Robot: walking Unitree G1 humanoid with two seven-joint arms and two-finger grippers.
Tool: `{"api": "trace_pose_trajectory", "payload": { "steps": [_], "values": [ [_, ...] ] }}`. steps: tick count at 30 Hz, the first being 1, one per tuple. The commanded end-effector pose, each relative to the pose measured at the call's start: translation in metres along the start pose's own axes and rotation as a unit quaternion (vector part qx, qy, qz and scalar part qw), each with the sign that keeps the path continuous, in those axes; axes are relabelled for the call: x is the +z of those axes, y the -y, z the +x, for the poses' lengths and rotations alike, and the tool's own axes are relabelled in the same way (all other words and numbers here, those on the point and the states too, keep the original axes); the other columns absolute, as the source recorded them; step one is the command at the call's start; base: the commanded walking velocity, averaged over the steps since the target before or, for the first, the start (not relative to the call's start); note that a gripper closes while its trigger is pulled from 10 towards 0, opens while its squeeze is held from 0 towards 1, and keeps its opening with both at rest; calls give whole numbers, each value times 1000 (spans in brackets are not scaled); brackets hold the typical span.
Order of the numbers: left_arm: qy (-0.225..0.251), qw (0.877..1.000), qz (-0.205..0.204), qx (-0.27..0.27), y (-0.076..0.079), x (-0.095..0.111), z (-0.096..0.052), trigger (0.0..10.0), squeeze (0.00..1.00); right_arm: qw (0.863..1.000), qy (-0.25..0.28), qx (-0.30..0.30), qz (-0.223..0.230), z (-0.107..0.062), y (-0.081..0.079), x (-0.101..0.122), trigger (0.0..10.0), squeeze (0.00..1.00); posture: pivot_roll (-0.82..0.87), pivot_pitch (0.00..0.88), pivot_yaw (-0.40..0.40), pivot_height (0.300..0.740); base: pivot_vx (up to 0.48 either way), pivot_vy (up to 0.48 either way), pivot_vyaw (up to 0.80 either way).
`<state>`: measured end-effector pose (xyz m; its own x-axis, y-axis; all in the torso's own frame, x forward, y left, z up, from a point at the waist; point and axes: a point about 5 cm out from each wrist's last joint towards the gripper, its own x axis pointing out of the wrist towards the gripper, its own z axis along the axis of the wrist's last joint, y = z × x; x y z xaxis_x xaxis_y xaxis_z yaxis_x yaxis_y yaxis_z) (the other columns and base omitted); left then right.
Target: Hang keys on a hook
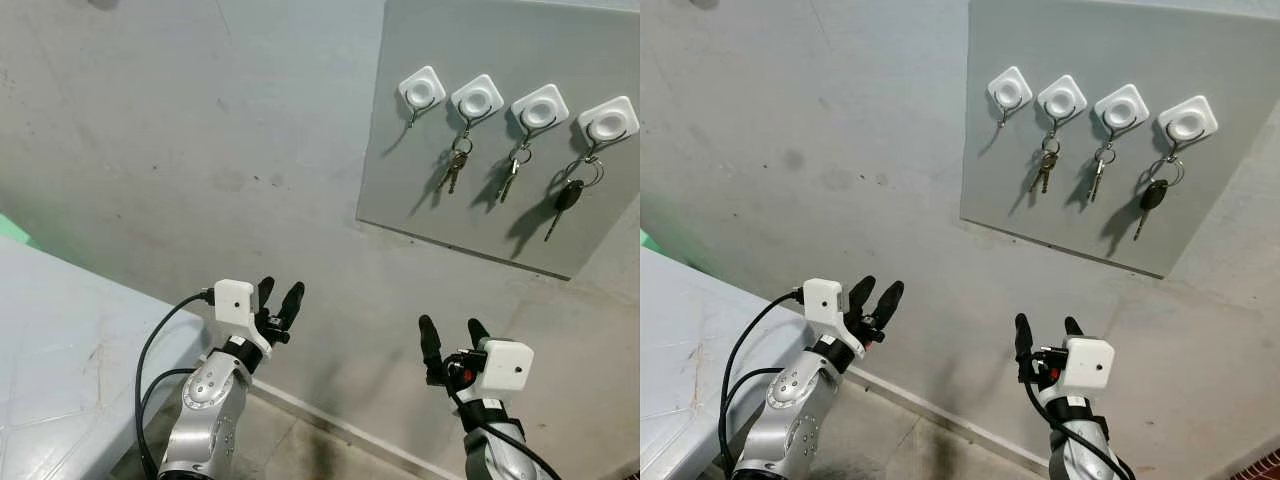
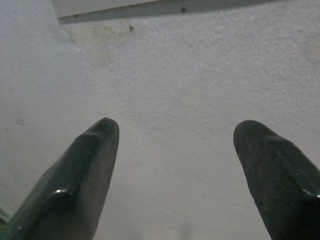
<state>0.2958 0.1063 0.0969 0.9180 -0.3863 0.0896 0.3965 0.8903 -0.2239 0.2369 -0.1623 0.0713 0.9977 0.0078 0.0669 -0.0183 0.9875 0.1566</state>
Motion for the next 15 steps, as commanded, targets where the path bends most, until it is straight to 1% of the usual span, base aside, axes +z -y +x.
{"api": "trace_pose_trajectory", "payload": {
  "steps": [1,4,5,6,7,8,9,11,12,13,14,15],
  "values": [
    [12,1000,4,-7,1,5,-1,10000,0,1000,17,1,-3,1,-2,8,10000,1000,-96,0,18,740,0,0,0],
    [11,1000,4,-6,0,5,0,10000,0,1000,21,-5,-8,2,0,11,10000,1000,-97,0,17,740,0,0,0],
    [9,1000,8,-7,1,4,0,10000,0,999,17,-8,-27,4,1,11,10000,1000,-98,0,17,740,0,0,0],
    [9,1000,9,-7,1,4,0,10000,0,999,16,-9,-33,4,1,11,10000,1000,-98,0,17,740,0,0,0],
    [8,1000,8,-7,1,4,0,10000,0,999,21,-7,-36,5,1,12,10000,310,-98,0,17,740,0,0,0],
    [8,1000,7,-7,1,4,0,10000,0,999,25,-6,-38,6,1,12,10000,310,-98,0,17,740,0,0,0],
    [7,1000,7,-7,1,4,1,10000,0,999,26,-6,-43,7,2,13,10000,0,-97,0,16,740,0,0,0],
    [5,1000,9,-8,1,4,1,10000,0,999,28,-6,-38,8,2,14,10000,0,-97,0,16,740,0,0,0],
    [4,1000,9,-10,1,3,2,10000,0,999,31,-9,-37,9,3,15,10000,251,-97,0,15,740,0,0,0],
    [4,1000,9,-10,1,3,2,10000,0,999,31,-9,-37,9,3,15,10000,251,-97,0,15,740,0,0,0],
    [0,1000,14,-11,1,2,2,10000,0,999,28,-13,-36,8,4,15,10000,1000,-95,0,14,740,0,0,0],
    [0,1000,15,-11,0,2,2,10000,0,999,25,-17,-43,8,4,14,10000,1000,-96,0,13,740,0,0,0]
  ]
}}
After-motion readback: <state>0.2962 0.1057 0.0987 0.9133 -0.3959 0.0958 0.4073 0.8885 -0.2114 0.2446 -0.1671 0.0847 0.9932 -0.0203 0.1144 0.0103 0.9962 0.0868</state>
